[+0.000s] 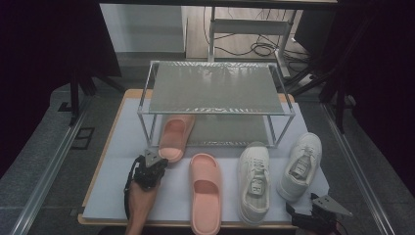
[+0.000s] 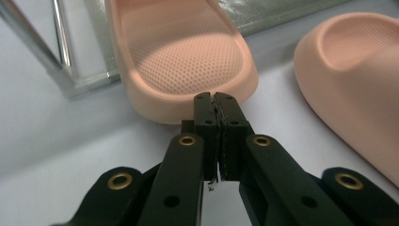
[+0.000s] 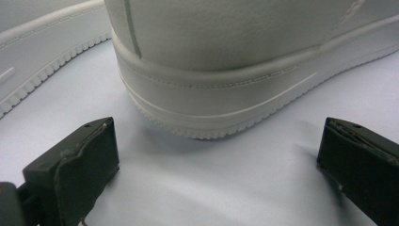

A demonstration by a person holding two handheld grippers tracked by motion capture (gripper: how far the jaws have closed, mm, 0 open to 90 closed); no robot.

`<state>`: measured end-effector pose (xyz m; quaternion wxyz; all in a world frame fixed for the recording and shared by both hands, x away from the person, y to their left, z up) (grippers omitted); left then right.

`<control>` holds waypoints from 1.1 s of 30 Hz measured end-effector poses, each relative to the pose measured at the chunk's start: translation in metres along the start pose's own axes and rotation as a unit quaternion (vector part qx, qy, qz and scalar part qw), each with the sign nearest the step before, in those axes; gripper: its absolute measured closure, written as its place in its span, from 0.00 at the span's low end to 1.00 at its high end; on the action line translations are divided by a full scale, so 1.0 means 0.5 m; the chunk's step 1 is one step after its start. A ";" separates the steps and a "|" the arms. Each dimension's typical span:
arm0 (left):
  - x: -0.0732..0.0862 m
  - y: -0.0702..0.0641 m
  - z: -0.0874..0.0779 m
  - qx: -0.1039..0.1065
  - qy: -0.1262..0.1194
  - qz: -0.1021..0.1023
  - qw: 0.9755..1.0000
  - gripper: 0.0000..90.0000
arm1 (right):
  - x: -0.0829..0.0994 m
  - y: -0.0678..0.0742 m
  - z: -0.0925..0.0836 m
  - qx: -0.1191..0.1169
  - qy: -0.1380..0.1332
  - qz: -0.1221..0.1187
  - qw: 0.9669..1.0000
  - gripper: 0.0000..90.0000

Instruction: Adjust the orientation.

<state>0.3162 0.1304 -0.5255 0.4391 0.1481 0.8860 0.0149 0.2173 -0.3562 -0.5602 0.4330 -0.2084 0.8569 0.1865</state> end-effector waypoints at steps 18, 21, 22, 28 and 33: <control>-0.059 -0.020 0.076 -0.014 0.003 0.028 1.000 1.00 | 0.000 0.000 0.000 -0.001 0.000 0.000 1.000 0.00; -0.067 -0.024 0.088 -0.019 0.004 0.030 0.999 1.00 | 0.000 0.000 0.000 -0.001 0.000 0.000 1.000 0.00; -0.067 -0.024 0.088 -0.019 0.004 0.030 0.999 1.00 | 0.000 0.000 0.000 -0.001 0.000 0.000 1.000 0.00; -0.082 -0.029 0.113 -0.028 0.007 0.038 0.999 1.00 | 0.000 0.000 0.000 -0.001 0.001 -0.001 1.000 0.00; -0.088 -0.032 0.127 -0.035 0.011 0.044 0.998 1.00 | 0.000 0.000 0.000 -0.001 0.000 0.000 1.000 0.00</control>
Point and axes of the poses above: each handheld gripper's, and its own axes: z roughly forward along the jaws, x roughly out of its underside, y roughly to its left, the point moved 4 cm from there along z, roughly forward along the jaws, and after that the axes turned 14 degrees about -x, right-handed, at the moved point
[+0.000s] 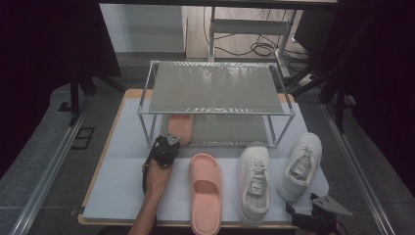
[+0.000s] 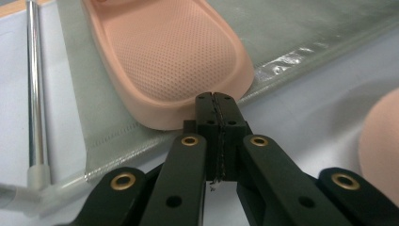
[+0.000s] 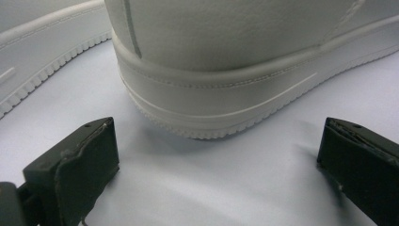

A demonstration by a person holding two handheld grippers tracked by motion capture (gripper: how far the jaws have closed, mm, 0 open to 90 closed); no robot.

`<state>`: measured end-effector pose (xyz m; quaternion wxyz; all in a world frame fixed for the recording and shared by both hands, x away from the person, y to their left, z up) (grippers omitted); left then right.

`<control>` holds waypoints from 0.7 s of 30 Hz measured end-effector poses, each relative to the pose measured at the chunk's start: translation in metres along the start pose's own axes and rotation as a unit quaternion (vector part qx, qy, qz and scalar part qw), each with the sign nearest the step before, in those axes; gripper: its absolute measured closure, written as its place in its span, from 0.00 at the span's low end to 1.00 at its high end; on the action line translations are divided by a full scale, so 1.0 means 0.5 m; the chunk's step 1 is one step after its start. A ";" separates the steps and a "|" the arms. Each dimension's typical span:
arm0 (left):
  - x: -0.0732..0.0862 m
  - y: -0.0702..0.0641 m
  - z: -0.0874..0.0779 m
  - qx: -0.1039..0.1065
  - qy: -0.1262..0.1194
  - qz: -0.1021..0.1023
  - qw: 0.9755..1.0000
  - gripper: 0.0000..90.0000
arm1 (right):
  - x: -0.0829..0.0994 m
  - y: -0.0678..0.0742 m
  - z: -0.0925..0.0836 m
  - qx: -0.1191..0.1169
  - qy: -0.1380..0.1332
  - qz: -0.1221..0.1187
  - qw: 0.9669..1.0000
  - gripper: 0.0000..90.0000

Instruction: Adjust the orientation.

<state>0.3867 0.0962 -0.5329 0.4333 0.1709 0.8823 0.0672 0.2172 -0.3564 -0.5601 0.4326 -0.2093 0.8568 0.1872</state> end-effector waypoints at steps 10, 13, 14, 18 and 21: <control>-0.007 -0.002 0.015 0.003 0.006 -0.001 1.000 1.00 | 0.000 0.000 0.000 0.000 0.000 0.000 1.000 0.00; -0.007 -0.006 0.011 0.002 0.011 0.004 1.000 0.98 | 0.000 0.000 0.000 0.000 0.000 0.000 1.000 0.00; -0.007 -0.006 0.008 0.004 0.010 0.005 1.000 0.97 | 0.000 0.000 0.000 0.000 0.000 0.000 1.000 0.00; -0.011 -0.005 -0.008 0.016 0.004 -0.005 1.000 0.93 | 0.000 0.000 0.000 0.000 0.000 0.000 1.000 0.00; -0.014 -0.001 -0.027 0.026 0.000 -0.010 1.000 0.88 | 0.000 0.000 0.000 0.000 0.000 0.000 1.000 0.00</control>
Point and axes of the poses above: each handheld gripper's, and its own axes: z roughly forward along the jaws, x roughly out of its underside, y roughly to its left, the point moved 4 cm from there along z, roughly forward along the jaws, and after that the axes turned 14 degrees about -x, right-handed, at the moved point
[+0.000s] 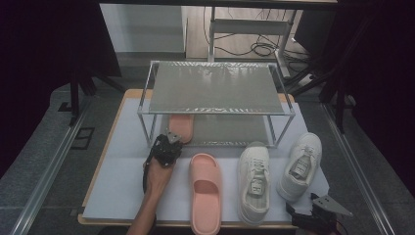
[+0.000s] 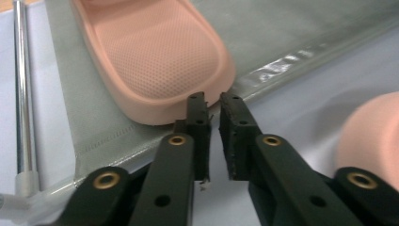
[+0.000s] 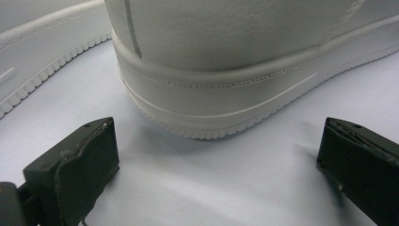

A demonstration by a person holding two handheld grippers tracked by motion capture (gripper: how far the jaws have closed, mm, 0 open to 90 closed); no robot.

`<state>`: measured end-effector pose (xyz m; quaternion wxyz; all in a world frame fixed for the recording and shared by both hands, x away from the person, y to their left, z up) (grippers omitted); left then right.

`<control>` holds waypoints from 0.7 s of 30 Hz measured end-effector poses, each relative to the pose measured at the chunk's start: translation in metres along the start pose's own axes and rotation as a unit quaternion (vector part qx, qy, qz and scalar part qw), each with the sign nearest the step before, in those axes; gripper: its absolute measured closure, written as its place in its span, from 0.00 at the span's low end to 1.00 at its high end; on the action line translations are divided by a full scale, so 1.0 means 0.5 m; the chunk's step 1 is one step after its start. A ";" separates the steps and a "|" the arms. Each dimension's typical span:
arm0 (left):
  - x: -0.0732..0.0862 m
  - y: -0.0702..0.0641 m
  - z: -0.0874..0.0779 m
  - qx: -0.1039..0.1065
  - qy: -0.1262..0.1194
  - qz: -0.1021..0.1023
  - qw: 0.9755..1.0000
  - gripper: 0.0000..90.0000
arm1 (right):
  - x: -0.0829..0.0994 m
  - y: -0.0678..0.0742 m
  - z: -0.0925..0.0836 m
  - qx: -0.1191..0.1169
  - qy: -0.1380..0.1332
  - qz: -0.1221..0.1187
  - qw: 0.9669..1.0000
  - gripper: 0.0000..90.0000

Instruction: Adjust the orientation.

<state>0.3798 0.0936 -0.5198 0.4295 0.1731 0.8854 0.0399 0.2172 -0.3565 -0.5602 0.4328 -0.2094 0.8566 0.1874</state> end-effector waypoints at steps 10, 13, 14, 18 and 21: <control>0.023 0.007 -0.066 0.014 -0.002 0.004 1.000 0.68 | 0.000 0.000 0.000 0.000 0.000 0.000 1.000 0.00; 0.039 0.011 -0.100 0.017 -0.007 0.011 1.000 0.65 | 0.000 0.000 0.000 0.000 0.000 0.000 1.000 0.00; 0.043 0.013 -0.109 0.020 -0.008 0.010 1.000 0.64 | 0.000 0.000 0.000 0.000 0.000 0.000 1.000 0.00; 0.062 0.009 -0.142 0.038 -0.012 0.002 0.999 0.62 | 0.000 0.000 0.000 0.000 -0.001 0.000 1.000 0.00; 0.081 0.001 -0.163 0.054 -0.011 -0.007 0.998 0.60 | 0.000 0.000 0.000 0.000 -0.001 0.000 1.000 0.00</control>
Point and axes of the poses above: each handheld gripper's, and its own axes: z roughly forward along the jaws, x roughly out of its underside, y roughly to its left, the point moved 4 cm from there along z, roughly forward along the jaws, and after that the axes turned 14 degrees about -x, right-handed, at the moved point
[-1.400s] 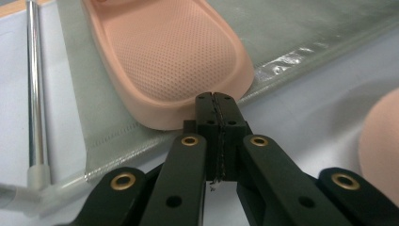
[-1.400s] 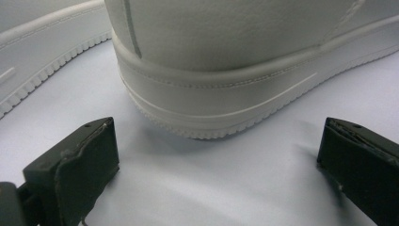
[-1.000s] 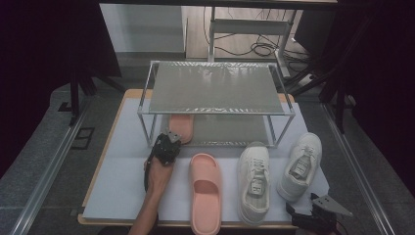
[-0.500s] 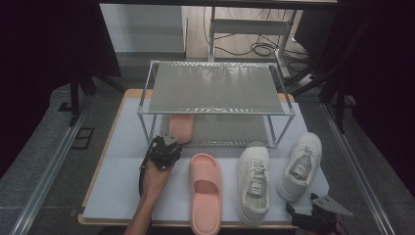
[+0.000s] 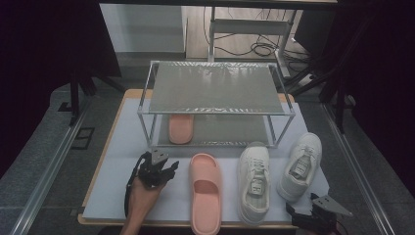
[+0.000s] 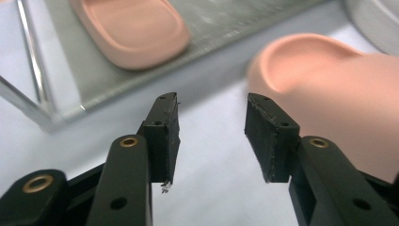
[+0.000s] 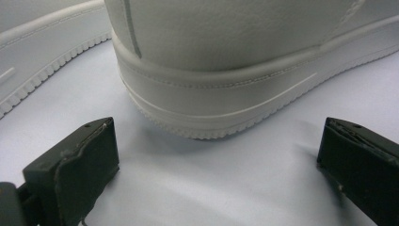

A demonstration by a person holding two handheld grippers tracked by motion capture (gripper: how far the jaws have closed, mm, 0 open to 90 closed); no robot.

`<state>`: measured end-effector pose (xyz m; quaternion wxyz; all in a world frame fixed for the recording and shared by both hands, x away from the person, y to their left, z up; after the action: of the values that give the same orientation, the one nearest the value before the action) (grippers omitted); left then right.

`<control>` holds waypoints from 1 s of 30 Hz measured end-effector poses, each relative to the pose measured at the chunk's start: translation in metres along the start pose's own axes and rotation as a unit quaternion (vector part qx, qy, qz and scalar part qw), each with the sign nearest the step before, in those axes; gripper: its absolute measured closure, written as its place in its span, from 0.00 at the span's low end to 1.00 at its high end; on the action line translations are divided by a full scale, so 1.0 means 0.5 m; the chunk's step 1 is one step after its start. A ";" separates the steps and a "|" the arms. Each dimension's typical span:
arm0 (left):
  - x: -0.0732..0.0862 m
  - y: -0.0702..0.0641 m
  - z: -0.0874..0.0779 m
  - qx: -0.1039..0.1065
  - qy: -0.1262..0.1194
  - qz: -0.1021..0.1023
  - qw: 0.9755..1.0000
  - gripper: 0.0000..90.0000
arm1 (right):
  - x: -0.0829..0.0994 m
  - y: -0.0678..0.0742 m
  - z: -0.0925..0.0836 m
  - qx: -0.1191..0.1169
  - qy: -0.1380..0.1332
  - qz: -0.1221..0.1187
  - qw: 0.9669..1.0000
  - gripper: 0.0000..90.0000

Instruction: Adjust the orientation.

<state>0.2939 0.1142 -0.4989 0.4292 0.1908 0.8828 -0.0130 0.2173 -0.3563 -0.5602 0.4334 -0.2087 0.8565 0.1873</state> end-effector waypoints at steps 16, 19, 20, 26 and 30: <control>0.038 -0.103 -0.066 0.072 -0.010 0.010 0.997 0.59 | 0.000 0.000 0.000 0.000 -0.001 0.000 1.000 0.00; 0.040 -0.114 -0.060 0.077 -0.008 0.010 0.997 0.59 | 0.000 0.000 0.000 0.000 -0.001 0.000 1.000 0.00; 0.039 -0.116 -0.058 0.080 -0.008 0.007 0.997 0.59 | 0.000 0.000 0.000 0.000 -0.001 0.000 1.000 0.00; 0.033 -0.136 -0.053 0.082 -0.009 0.010 0.997 0.58 | 0.000 0.000 0.000 0.000 -0.001 0.000 1.000 0.00; 0.027 -0.149 -0.039 0.071 0.001 0.016 0.997 0.57 | 0.000 0.000 0.000 0.000 -0.001 0.000 1.000 0.00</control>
<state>0.2458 0.0531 -0.5077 0.4135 0.2350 0.8770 -0.0685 0.2173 -0.3563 -0.5603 0.4339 -0.2084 0.8563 0.1873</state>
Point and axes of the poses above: each handheld gripper's, and its own axes: z roughly forward along the jaws, x roughly out of its underside, y roughly to its left, the point moved 4 cm from there along z, roughly forward along the jaws, and after that the axes turned 14 degrees about -x, right-handed, at the moved point
